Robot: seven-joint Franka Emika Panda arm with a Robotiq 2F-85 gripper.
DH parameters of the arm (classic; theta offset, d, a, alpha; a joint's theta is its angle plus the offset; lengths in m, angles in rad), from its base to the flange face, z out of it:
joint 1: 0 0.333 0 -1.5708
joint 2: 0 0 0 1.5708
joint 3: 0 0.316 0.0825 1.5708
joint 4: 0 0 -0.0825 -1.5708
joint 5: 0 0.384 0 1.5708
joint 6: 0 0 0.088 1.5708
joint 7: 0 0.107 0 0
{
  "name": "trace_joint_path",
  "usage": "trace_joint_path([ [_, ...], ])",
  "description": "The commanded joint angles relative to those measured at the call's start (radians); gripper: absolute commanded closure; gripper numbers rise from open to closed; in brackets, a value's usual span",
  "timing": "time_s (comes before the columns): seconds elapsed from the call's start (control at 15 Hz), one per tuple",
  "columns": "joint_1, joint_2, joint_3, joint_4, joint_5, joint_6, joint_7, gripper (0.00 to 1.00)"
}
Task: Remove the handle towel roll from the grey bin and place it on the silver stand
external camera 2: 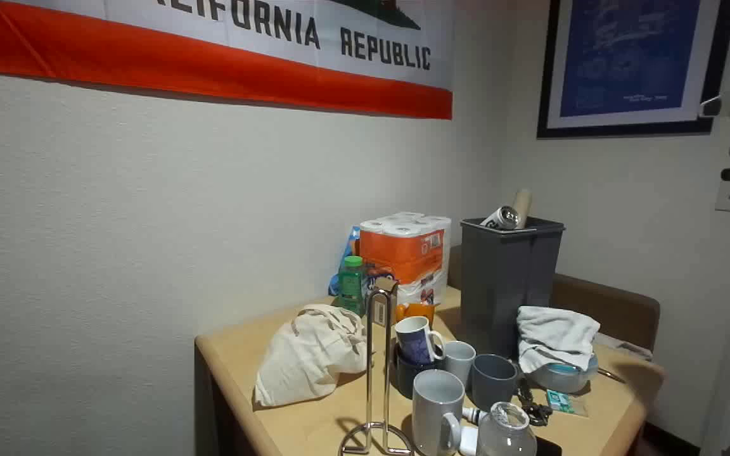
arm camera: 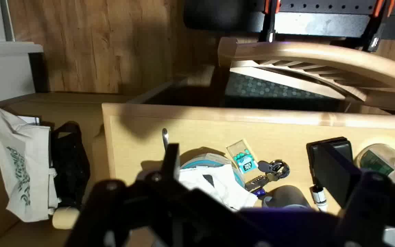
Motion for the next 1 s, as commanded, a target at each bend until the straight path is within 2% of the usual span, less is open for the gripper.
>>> trace_joint_path([
  [0.0, 0.015, -0.001, -0.010, 0.004, -0.007, -0.006, 0.008, 0.00],
  [0.67, 0.015, -0.001, -0.010, 0.004, -0.007, -0.005, 0.008, 0.00],
  [0.93, 0.074, 0.099, 0.004, 0.109, -0.006, 0.060, -0.019, 0.00],
])
